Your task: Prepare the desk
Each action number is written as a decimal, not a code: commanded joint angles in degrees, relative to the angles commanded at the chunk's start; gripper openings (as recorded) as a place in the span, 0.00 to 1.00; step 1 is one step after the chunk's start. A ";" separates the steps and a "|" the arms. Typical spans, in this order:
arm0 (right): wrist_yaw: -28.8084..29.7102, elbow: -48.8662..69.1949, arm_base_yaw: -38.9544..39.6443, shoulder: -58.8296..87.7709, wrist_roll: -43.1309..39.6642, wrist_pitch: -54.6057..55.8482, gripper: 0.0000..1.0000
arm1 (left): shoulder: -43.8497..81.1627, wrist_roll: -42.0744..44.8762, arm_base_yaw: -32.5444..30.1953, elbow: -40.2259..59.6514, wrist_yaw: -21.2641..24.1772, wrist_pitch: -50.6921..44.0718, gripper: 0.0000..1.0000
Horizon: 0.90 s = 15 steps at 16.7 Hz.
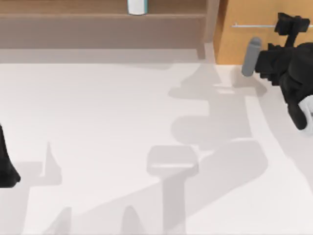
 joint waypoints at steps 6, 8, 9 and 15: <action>0.86 -6.00 0.47 -2.66 0.07 3.31 1.00 | 0.00 0.00 0.00 0.00 0.00 0.00 1.00; 1.12 -7.89 0.59 -3.09 0.13 4.17 1.00 | 0.00 0.00 0.00 0.00 0.00 0.00 1.00; 1.21 -8.66 0.65 -3.13 0.15 4.44 1.00 | 0.00 0.00 0.00 0.00 0.00 0.00 1.00; 1.24 -9.37 0.37 -2.78 0.17 4.48 1.00 | 0.00 0.00 0.00 0.00 0.00 0.00 1.00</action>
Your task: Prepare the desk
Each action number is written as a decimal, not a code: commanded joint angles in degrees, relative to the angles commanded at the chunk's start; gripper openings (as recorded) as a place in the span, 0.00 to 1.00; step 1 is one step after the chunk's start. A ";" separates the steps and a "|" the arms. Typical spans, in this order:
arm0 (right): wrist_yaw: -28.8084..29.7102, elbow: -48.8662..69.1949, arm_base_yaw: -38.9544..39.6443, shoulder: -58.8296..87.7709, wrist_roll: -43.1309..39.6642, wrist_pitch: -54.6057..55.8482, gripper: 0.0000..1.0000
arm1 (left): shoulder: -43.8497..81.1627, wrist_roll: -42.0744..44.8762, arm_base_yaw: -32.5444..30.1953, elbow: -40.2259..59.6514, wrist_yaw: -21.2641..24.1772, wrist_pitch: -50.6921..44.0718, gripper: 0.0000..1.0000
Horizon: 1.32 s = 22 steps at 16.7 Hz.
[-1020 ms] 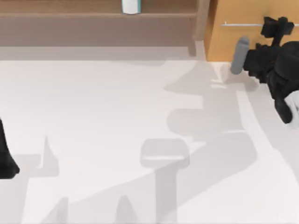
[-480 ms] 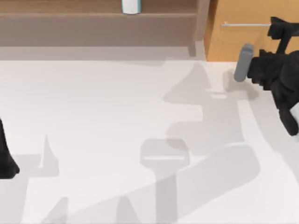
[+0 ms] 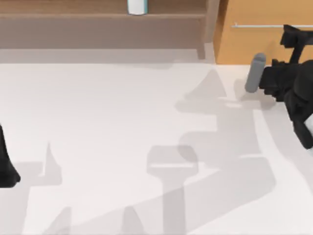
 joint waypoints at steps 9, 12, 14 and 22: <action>7.68 6.87 18.57 -1.84 21.85 -6.43 1.00 | 0.00 0.00 0.00 0.00 0.00 0.00 1.00; 12.62 13.93 24.53 -0.59 34.92 -12.28 1.00 | 0.00 0.00 0.00 0.00 0.00 0.00 1.00; 16.12 20.12 27.26 0.78 44.13 -16.87 1.00 | 0.00 0.00 0.00 0.00 0.00 0.00 1.00; 28.65 47.76 32.18 7.86 76.78 -35.84 1.00 | 0.00 0.00 0.00 0.00 0.00 0.00 1.00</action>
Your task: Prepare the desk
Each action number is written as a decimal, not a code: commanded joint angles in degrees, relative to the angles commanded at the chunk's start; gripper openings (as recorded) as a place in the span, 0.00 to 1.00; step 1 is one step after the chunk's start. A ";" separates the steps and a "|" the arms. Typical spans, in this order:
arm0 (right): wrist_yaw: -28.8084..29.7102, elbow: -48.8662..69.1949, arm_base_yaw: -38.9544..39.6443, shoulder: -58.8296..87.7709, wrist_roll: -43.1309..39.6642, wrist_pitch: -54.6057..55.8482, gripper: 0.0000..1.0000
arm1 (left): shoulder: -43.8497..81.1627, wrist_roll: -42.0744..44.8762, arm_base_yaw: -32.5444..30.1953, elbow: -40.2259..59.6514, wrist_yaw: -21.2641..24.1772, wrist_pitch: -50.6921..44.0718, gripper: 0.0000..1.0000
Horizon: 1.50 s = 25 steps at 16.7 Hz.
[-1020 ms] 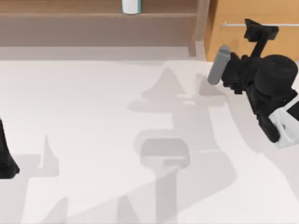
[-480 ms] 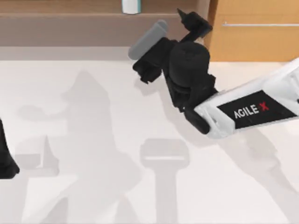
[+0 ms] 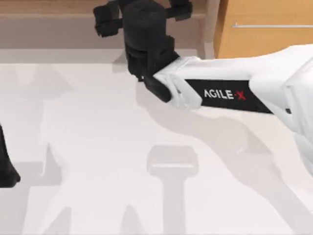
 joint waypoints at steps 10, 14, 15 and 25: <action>4.31 11.55 0.58 3.46 10.96 -7.94 1.00 | 0.00 0.00 0.00 0.00 0.00 0.00 1.00; 3.80 13.42 0.05 4.45 10.93 -8.80 1.00 | 0.00 0.00 0.00 0.00 0.00 0.00 1.00; 3.58 14.74 -0.16 5.21 10.94 -9.37 1.00 | 0.00 0.00 0.00 0.00 0.00 0.00 1.00; 2.86 18.59 -0.91 7.27 10.91 -11.12 0.77 | 0.00 0.00 0.00 0.00 0.00 0.00 1.00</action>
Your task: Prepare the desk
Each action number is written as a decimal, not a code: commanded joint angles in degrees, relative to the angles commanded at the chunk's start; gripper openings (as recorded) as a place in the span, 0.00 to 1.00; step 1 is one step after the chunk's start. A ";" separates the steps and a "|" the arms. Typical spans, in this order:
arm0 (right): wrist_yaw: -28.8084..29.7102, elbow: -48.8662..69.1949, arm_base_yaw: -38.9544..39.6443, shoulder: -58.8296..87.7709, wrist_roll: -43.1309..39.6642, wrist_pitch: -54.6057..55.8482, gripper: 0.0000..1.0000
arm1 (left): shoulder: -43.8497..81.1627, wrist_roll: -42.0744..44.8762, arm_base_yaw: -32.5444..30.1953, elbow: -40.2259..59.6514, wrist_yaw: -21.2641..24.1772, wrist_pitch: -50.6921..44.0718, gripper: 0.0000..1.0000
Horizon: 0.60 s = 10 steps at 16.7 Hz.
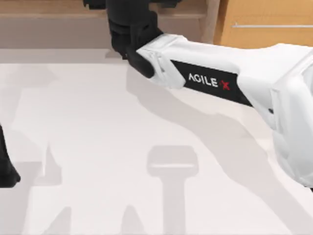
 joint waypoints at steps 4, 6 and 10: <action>0.00 0.00 0.00 0.00 0.00 0.00 0.47 | 0.00 0.00 0.00 0.00 0.00 0.00 1.00; 0.00 0.00 0.00 0.00 0.00 0.00 0.32 | 0.00 0.00 0.00 0.00 0.00 0.00 1.00; 0.00 0.00 0.00 0.00 0.00 0.00 0.02 | 0.00 0.00 0.00 0.00 0.00 0.00 1.00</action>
